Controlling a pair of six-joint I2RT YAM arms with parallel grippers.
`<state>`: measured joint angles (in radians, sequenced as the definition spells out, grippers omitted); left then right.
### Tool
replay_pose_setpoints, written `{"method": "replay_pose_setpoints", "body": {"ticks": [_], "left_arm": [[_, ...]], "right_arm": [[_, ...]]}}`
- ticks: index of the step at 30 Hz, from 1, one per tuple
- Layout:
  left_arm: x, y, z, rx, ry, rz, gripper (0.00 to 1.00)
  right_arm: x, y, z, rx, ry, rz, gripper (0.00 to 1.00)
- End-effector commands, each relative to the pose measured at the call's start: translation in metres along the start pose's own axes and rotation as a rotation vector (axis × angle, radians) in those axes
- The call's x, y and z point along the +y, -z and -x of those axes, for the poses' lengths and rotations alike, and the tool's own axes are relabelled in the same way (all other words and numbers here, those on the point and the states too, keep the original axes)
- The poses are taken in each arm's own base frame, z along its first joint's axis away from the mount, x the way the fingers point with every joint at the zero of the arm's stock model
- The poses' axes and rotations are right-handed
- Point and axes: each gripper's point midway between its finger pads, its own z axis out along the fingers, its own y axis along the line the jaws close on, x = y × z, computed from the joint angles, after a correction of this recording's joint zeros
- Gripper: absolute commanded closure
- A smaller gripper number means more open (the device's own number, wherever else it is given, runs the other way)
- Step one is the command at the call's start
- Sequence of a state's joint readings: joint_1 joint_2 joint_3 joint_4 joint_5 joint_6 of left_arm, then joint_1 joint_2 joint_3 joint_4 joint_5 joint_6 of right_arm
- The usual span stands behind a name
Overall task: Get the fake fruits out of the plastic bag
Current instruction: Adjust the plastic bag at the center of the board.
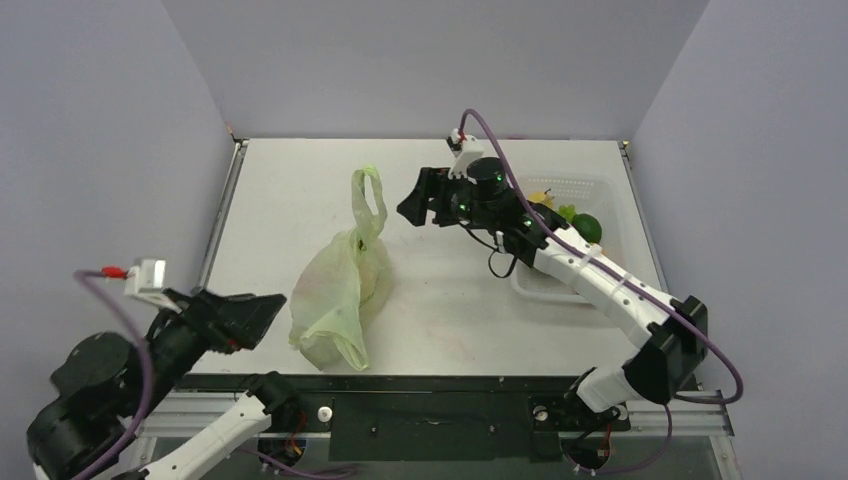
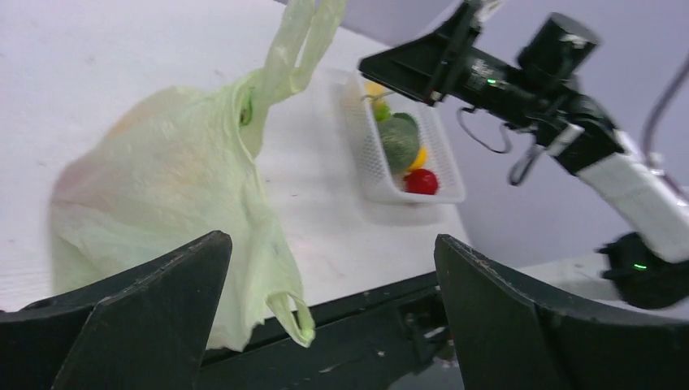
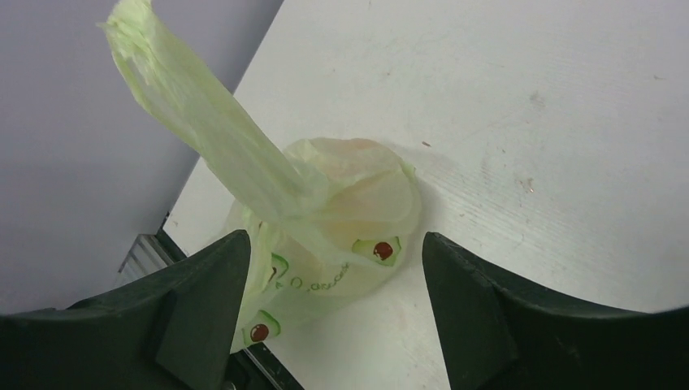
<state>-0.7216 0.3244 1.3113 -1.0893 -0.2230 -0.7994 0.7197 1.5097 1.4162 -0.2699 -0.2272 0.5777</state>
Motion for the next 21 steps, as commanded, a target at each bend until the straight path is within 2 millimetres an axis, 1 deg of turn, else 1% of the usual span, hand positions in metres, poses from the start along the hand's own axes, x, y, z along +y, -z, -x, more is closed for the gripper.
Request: {"method": "replay_pose_setpoints", "body": {"ticks": [1,2,3,4,5,6,7,8,9,10,11,12,13,14,15,16,17,18,19,21], "left_arm": [[0.017,-0.065,-0.013,0.187,-0.383,0.185,0.03],[0.016,-0.088,-0.019,0.238,-0.425,0.211,0.03],[0.018,-0.098,-0.024,0.28,-0.498,0.212,0.03],[0.023,-0.12,-0.034,0.349,-0.543,0.252,0.03],[0.029,-0.129,-0.037,0.382,-0.604,0.277,0.03],[0.039,-0.148,-0.048,0.448,-0.642,0.322,0.03],[0.044,-0.156,-0.052,0.478,-0.679,0.339,0.03],[0.054,-0.172,-0.062,0.525,-0.699,0.372,0.03],[0.06,-0.179,-0.064,0.54,-0.721,0.389,0.03],[0.072,-0.191,-0.071,0.569,-0.729,0.426,0.03],[0.078,-0.196,-0.073,0.581,-0.738,0.445,0.03],[0.088,-0.204,-0.078,0.601,-0.736,0.472,0.06],[0.094,-0.205,-0.083,0.615,-0.738,0.485,0.08],[0.094,-0.212,-0.085,0.605,-0.737,0.472,0.1],[0.098,-0.211,-0.095,0.627,-0.733,0.455,0.1],[0.096,-0.217,-0.096,0.607,-0.731,0.433,0.1],[0.101,-0.217,-0.102,0.618,-0.731,0.43,0.11],[0.102,-0.22,-0.103,0.611,-0.745,0.419,0.13],[0.107,-0.22,-0.107,0.62,-0.76,0.418,0.18],[0.113,-0.219,-0.112,0.637,-0.8,0.398,0.24]], "right_arm": [[-0.016,0.037,-0.003,-0.073,0.003,-0.08,0.26],[-0.018,0.046,-0.006,-0.09,-0.011,-0.08,0.26],[-0.025,0.048,-0.02,-0.071,-0.021,-0.091,0.25],[-0.021,0.056,-0.017,-0.098,-0.032,-0.07,0.25],[-0.026,0.057,-0.027,-0.085,-0.037,-0.074,0.25],[-0.024,0.063,-0.029,-0.089,-0.04,-0.059,0.25],[-0.028,0.064,-0.039,-0.07,-0.043,-0.063,0.25],[-0.025,0.068,-0.042,-0.065,-0.048,-0.049,0.25],[-0.03,0.067,-0.052,-0.046,-0.054,-0.055,0.25],[-0.028,0.069,-0.055,-0.041,-0.068,-0.043,0.25],[-0.029,0.069,-0.063,-0.025,-0.075,-0.039,0.25],[-0.028,0.071,-0.064,-0.026,-0.087,-0.032,0.25],[-0.028,0.069,-0.071,-0.015,-0.093,-0.024,0.26],[-0.026,0.07,-0.074,-0.01,-0.104,-0.018,0.26],[-0.025,0.068,-0.077,-0.007,-0.108,-0.01,0.26],[-0.021,0.068,-0.08,0.0,-0.114,-0.001,0.26],[-0.019,0.066,-0.082,0.004,-0.114,0.006,0.26],[-0.016,0.065,-0.084,0.011,-0.111,0.013,0.26],[-0.013,0.063,-0.084,0.014,-0.109,0.015,0.26],[-0.008,0.058,-0.086,0.023,-0.093,0.024,0.26]]}}
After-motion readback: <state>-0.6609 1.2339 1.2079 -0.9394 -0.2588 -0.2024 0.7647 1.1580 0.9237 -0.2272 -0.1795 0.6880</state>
